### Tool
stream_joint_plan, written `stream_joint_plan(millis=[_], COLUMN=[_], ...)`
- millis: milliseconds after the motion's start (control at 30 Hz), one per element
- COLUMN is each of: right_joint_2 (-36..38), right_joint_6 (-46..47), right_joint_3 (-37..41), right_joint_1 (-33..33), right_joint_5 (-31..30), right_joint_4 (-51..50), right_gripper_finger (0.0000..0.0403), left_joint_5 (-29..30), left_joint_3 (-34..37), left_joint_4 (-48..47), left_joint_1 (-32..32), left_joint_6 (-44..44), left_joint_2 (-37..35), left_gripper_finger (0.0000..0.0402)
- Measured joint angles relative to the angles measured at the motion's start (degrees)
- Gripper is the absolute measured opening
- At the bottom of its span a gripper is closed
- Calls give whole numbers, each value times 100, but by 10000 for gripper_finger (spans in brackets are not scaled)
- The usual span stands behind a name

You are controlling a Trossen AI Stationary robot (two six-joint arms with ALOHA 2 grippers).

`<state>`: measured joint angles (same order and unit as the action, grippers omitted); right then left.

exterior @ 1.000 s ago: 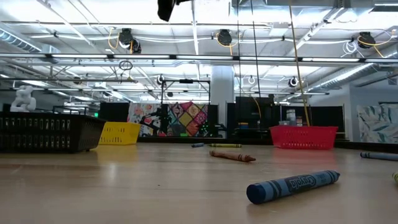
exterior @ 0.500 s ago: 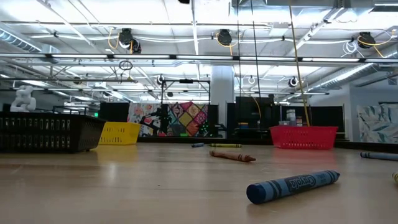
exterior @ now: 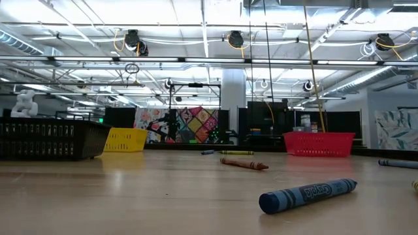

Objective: Sort crayons
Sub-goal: Put the brown crayon into the black bin

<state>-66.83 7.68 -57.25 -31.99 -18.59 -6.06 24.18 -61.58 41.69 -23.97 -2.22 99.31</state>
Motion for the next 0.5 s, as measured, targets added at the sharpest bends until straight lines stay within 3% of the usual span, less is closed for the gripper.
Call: stream_joint_plan(millis=[500], right_joint_2=[-157], right_joint_6=[16], right_joint_3=[0], right_joint_1=[241], right_joint_5=[-99], right_joint_4=[115], right_gripper_finger=[0], left_joint_5=[-254], left_joint_3=[0], left_joint_4=[136], left_joint_1=[0], left_joint_6=[124], left_joint_2=[0], left_gripper_finger=[58])
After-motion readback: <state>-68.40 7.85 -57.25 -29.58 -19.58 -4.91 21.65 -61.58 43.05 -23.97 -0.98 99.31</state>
